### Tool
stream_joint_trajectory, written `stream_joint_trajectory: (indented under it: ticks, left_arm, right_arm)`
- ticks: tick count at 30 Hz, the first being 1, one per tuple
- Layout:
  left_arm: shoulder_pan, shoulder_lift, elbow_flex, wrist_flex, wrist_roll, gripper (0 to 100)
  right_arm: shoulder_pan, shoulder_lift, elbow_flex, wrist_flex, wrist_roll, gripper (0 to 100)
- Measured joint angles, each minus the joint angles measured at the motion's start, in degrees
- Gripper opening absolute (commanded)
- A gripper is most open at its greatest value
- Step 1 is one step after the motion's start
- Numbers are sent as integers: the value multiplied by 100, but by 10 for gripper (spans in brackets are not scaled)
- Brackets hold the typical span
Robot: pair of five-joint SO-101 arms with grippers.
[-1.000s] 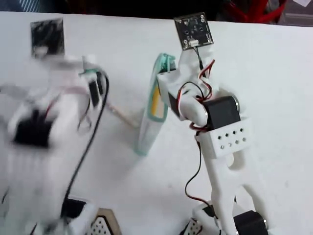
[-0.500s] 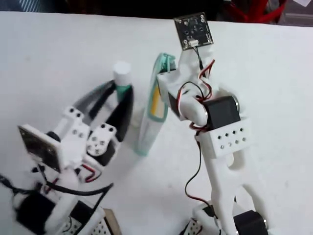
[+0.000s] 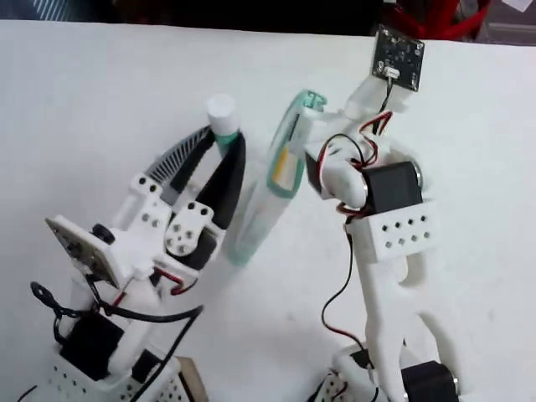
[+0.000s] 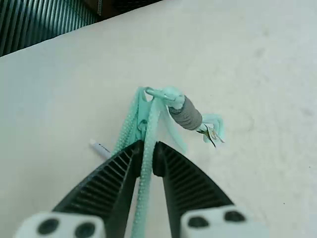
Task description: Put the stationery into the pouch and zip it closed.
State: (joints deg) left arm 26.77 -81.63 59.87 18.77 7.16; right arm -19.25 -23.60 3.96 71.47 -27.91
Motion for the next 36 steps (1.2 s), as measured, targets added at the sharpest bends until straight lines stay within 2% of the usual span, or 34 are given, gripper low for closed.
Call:
stream_joint_trajectory:
  ticks: [9,16,21,31,36]
  left_arm:
    - [360,0,290,-1002,-9,24]
    - [756,0,396,-1108,-9,24]
    - [774,0,826,-1248,-9,24]
    - [448,53,1521,-2585,0,26]
    - [448,1257,985,-2716,26,24]
  right_arm:
    - [-149,-9,18,0,-9,19]
    - [-149,-9,18,0,-9,19]
    - [-149,-9,18,0,-9,19]
    - [88,-167,149,-26,-9,19]
    - [246,-229,369,-273,-9,19]
